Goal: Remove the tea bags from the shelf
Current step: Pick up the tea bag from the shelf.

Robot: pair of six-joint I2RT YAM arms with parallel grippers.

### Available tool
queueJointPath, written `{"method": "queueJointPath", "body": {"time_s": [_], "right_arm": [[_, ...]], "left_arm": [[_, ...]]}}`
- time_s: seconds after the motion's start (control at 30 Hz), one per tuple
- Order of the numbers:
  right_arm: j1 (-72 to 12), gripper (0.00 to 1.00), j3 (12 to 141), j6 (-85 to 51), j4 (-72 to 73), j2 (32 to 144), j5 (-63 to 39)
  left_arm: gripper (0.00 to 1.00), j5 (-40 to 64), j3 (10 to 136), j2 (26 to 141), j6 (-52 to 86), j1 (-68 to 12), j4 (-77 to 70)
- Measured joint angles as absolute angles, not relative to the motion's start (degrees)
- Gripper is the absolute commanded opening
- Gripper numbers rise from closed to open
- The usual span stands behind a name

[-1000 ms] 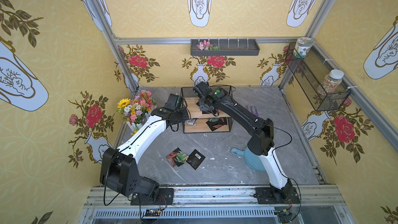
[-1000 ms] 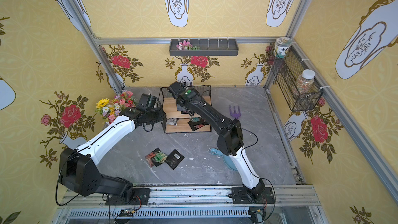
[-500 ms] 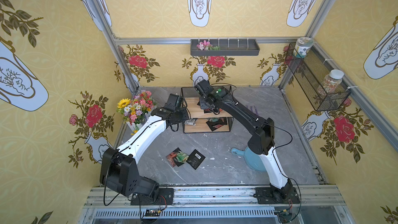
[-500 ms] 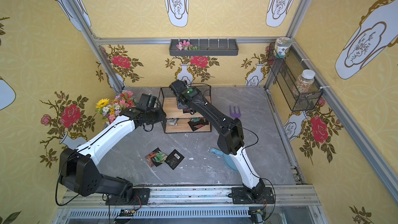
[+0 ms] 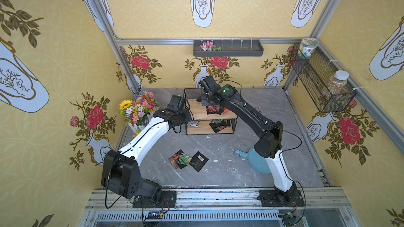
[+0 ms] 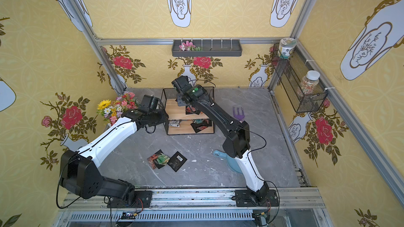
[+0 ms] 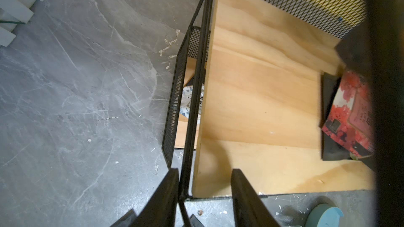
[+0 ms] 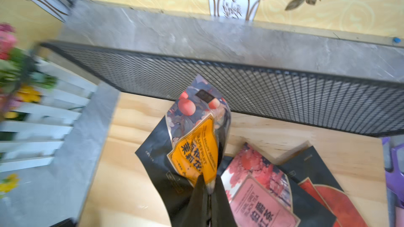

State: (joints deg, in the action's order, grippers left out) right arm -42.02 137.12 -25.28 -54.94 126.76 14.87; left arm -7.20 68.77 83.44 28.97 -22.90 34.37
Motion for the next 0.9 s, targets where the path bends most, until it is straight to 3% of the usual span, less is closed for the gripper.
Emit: {"method": "queueJointPath", "body": {"time_s": [0.3,0.67,0.9], "right_arm": [[-43.8,0.0,129.6,-25.7,-51.8,118.3,12.6],[-53.5,0.0,91.5,-25.1,-41.6,95.3,9.8],[-60.7,0.0,77.6,-27.0,-40.2,94.9,9.3]], "left_arm": [[0.45,-7.3,69.0,83.6,29.0,-22.9,34.7],[0.44,-7.6,69.3,83.7,29.0,-23.1,35.2],[0.44,-7.7,69.4,83.8,29.0,-23.2,35.4]]}}
